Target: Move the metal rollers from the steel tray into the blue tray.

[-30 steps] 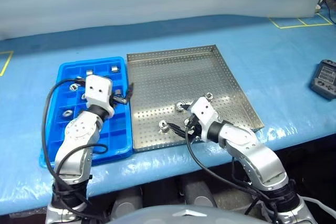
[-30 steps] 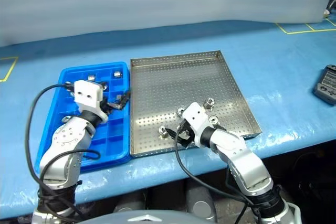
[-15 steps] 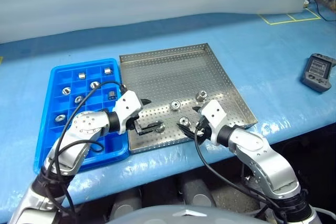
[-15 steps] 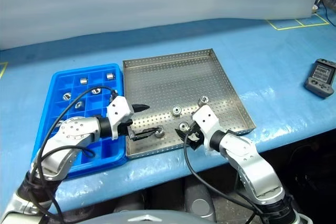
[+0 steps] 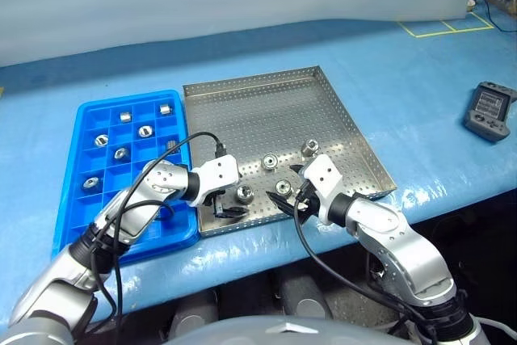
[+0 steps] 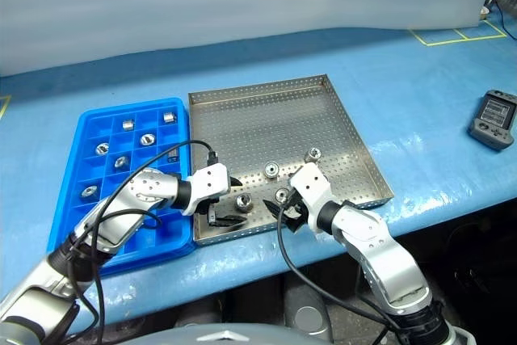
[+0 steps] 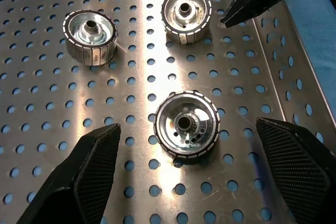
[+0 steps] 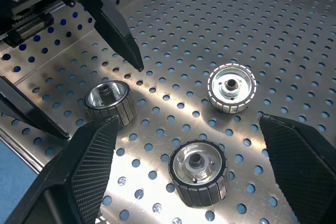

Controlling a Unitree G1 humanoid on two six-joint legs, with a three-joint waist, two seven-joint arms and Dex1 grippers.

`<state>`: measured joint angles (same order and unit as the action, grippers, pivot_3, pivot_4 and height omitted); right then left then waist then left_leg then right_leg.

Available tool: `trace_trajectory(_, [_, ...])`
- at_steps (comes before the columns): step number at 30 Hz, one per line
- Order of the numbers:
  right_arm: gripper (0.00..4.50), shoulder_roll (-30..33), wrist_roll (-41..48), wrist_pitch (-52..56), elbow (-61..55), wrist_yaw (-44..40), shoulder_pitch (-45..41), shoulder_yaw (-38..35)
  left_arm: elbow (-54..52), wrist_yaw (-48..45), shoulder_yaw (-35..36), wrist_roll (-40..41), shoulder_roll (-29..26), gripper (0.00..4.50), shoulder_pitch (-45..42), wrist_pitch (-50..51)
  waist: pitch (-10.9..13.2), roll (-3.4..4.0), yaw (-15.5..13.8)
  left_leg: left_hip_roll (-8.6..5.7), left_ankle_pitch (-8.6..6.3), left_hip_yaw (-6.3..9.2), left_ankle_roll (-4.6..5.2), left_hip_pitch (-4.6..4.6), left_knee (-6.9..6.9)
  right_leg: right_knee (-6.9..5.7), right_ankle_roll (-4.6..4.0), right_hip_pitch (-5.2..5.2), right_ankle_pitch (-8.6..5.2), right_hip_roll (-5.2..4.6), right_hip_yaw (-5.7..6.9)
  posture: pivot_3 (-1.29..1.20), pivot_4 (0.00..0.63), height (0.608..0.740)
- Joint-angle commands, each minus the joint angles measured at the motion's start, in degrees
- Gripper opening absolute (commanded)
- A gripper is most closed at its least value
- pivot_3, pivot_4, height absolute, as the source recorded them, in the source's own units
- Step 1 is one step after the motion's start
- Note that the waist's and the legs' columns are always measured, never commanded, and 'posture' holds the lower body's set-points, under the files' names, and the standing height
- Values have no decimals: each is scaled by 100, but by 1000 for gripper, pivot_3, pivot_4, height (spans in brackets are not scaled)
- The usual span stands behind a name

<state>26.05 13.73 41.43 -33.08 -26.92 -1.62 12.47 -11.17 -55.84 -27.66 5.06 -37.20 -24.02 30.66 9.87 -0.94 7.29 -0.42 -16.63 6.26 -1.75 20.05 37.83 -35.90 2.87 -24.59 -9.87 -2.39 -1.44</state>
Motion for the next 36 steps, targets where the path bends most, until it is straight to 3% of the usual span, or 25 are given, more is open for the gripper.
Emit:
trace_trajectory(1, [4500,-50,-17,-134,-169,39,-68,-29,157,-60,-120,-196,117,4475,-164,-149,0,0,5,0,0,0,0,0,0,0,0,0,0,0,0,-196,150,740])
trace_trajectory(2, [4500,-57,-20,-137,-173,47,-66,-24,217,-40,-162,-264,146,4475,-192,-140,0,0,3,0,0,0,0,0,0,0,1,0,1,0,0,-197,150,740])
trace_trajectory(5, [4500,-72,-21,-143,-176,68,-62,-17,281,-97,-211,-345,175,3857,-190,-122,0,0,13,0,0,0,0,0,1,0,3,0,2,0,-1,-199,150,740])
trace_trajectory(12, [4500,-153,-50,-129,-138,83,-144,105,50,64,88,-205,264,1661,55,-39,0,1,38,0,0,-1,1,-2,0,-2,5,0,3,0,-2,-177,150,740])
trace_trajectory(17, [4500,-228,-41,-104,-123,33,-247,287,-362,860,924,77,696,1662,547,145,0,1,15,1,0,-1,1,-2,1,-2,8,0,5,0,-3,-159,150,740])
trace_trajectory(26, [4500,-343,5,-161,52,-200,-611,650,-1750,3749,2901,-68,2296,1662,1645,545,0,1,-92,0,0,5,1,-3,4,-1,25,4,15,-2,-1,-89,150,740])
trace_trajectory(30, [4500,-390,-6,-217,190,-340,-787,781,-2282,4717,3369,-399,2697,1662,2072,657,0,0,-204,-1,0,5,0,-6,3,-4,24,5,15,-1,0,-55,150,740])
trace_trajectory(36, [4500,-452,-23,-339,385,-522,-985,943,-2714,5426,3648,-706,3011,1662,2837,632,-2,-3,-385,-2,0,5,0,-6,3,-2,15,7,10,-2,1,-21,150,740])
